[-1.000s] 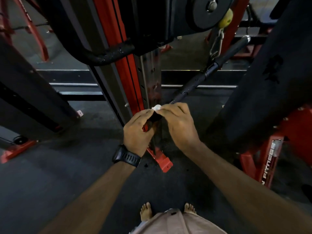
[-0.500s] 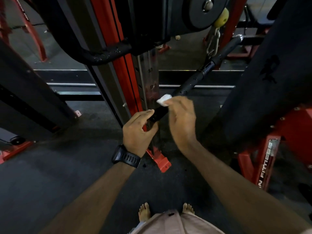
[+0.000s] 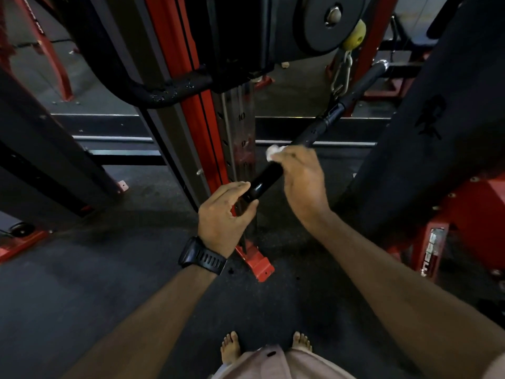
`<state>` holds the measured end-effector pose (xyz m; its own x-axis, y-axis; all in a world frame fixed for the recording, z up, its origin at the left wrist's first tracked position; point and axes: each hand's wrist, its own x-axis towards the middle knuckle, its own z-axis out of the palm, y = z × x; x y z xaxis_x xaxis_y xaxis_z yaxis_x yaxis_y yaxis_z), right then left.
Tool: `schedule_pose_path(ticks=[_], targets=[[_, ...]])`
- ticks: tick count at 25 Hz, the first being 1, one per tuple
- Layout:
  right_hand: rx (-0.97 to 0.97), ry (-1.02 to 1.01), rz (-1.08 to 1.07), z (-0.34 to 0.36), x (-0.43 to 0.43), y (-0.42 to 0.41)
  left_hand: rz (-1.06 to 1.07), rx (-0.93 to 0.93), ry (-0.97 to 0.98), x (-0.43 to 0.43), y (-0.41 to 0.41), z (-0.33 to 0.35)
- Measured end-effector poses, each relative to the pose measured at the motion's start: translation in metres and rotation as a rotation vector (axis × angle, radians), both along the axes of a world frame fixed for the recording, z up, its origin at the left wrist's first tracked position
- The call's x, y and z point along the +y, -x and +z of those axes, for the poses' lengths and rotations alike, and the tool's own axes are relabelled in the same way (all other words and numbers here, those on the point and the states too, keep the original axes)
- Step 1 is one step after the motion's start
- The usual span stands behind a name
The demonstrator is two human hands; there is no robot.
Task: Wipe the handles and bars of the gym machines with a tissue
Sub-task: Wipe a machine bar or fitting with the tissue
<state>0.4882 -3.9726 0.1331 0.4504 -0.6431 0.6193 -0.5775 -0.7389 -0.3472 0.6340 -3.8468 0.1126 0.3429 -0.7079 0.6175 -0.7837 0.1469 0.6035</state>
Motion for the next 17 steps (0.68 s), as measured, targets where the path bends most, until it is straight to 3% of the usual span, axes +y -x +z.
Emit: schedule_pose_path(ticks=[2,5,8,12,15,17], targets=[[0.099,0.051,0.077,-0.001,-0.01,0.006,0.002,0.004,-0.008,-0.001,0.0,0.0],[-0.025,-0.114,-0.137,0.007,-0.012,0.003,-0.006,0.021,-0.008,-0.003,0.001,0.002],[0.046,-0.038,-0.019,0.002,-0.005,0.003,0.012,0.011,-0.009,-0.005,-0.001,0.001],[-0.134,-0.231,-0.234,0.011,-0.024,0.008,0.012,-0.01,-0.007,-0.004,-0.002,0.002],[-0.122,-0.199,-0.159,0.01,-0.022,0.004,0.038,-0.004,-0.006,-0.005,-0.004,0.005],[-0.23,-0.272,-0.248,0.014,-0.035,0.002,0.041,-0.01,-0.017,-0.008,-0.006,0.007]])
